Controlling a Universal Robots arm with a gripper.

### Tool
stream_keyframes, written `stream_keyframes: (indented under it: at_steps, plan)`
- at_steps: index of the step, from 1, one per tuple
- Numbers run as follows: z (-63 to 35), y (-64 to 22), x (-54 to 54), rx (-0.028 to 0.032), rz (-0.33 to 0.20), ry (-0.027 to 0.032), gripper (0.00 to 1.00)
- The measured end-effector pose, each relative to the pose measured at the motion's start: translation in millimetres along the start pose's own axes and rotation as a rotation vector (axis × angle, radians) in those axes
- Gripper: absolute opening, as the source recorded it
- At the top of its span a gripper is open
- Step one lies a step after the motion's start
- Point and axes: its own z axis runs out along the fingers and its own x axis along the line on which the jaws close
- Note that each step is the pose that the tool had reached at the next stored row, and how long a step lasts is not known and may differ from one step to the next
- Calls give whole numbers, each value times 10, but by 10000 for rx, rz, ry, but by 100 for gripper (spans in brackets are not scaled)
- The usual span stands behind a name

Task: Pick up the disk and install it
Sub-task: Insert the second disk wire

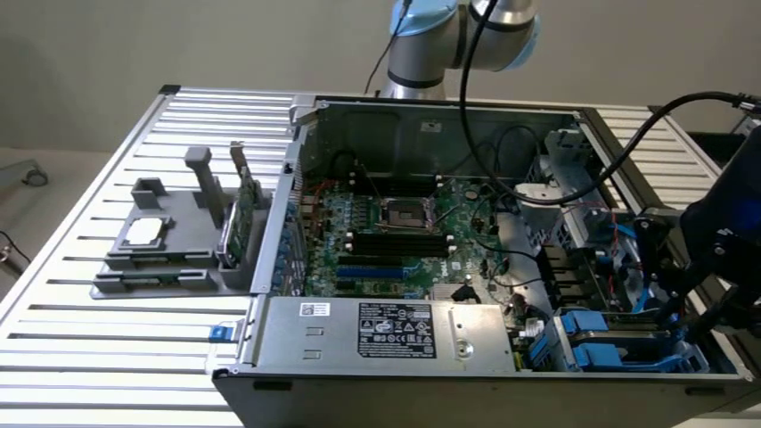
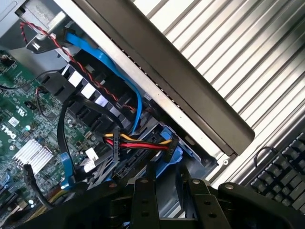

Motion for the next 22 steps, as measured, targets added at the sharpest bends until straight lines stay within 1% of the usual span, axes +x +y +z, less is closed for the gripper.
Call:
stream_keyframes:
  at_steps: [6, 12, 15, 20, 22]
  plan:
    - [40, 0, 4, -5, 622, 72, 31]
    - [97, 0, 10, -26, 1339, 172, 31]
    - [105, 2, 9, -19, 1588, 189, 31]
    - [110, 33, -21, -18, 1692, 199, 31]
    - [111, 45, -32, -26, 1723, 212, 31]
